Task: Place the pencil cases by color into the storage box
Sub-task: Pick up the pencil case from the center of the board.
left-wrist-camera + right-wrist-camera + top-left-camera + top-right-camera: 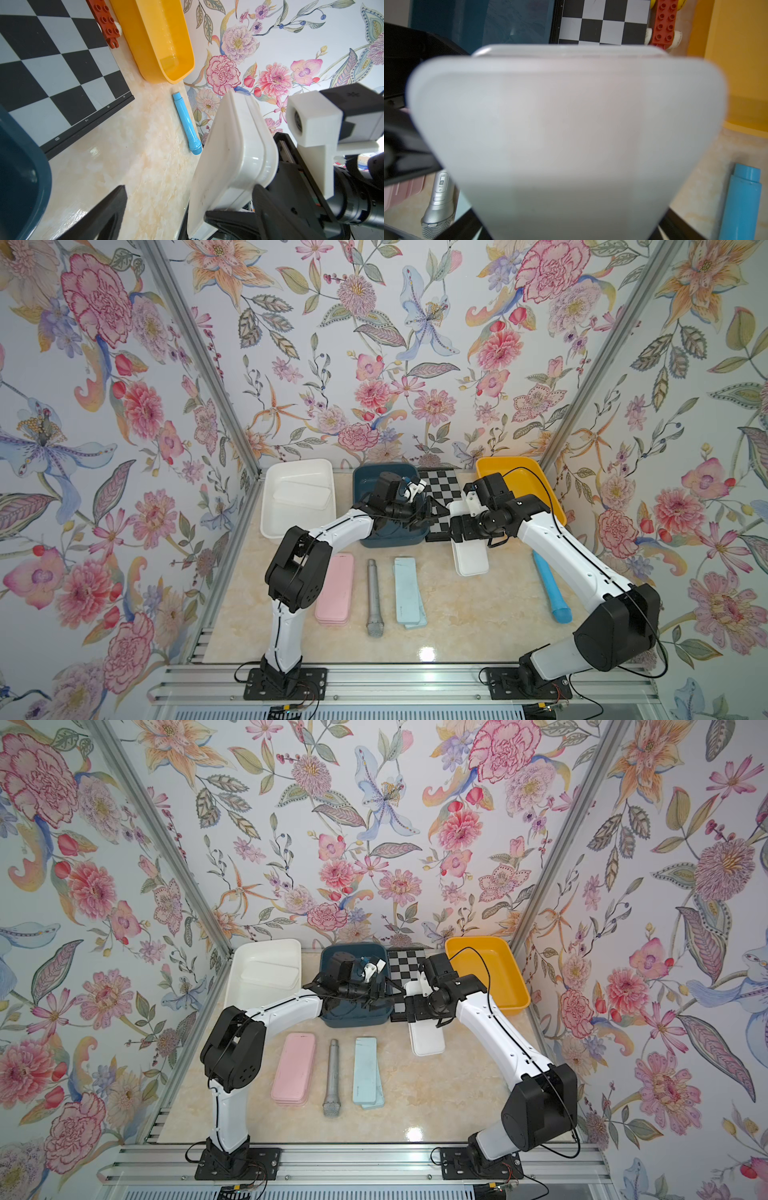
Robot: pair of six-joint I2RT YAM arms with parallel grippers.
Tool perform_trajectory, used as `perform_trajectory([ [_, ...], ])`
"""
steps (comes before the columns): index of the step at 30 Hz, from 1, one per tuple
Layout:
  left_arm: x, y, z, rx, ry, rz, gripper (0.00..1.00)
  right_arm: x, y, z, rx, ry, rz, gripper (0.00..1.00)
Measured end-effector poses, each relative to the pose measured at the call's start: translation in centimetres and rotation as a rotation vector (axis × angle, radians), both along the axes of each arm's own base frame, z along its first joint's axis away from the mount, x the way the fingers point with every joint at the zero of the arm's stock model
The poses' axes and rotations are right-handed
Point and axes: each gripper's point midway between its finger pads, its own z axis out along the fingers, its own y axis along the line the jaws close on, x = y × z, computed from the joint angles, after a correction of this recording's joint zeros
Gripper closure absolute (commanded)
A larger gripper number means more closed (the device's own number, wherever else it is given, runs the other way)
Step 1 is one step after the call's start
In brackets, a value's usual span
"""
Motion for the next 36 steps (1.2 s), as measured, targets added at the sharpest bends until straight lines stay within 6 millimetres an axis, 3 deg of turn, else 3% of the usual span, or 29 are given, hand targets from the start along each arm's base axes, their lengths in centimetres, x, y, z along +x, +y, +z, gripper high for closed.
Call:
perform_trajectory([
  [8, -1.2, 0.5, 0.1, 0.010, -0.024, 0.010, 0.04, 0.0, 0.1, 0.0, 0.008, 0.003, 0.002, 0.11],
  [18, -1.9, 0.9, 2.2, -0.004, -0.101, 0.016, 0.04, 0.2, 0.1, 0.0, 0.016, -0.001, 0.000, 0.11],
  [30, -1.5, 0.4, 3.0, -0.020, -0.129, 0.011, 0.04, -0.6, 2.7, 0.3, 0.062, -0.001, 0.072, 0.11],
  [36, -1.1, -0.2, 1.9, -0.014, -0.115, 0.007, 0.18, -1.2, 4.6, 0.4, 0.085, -0.012, 0.115, 0.11],
])
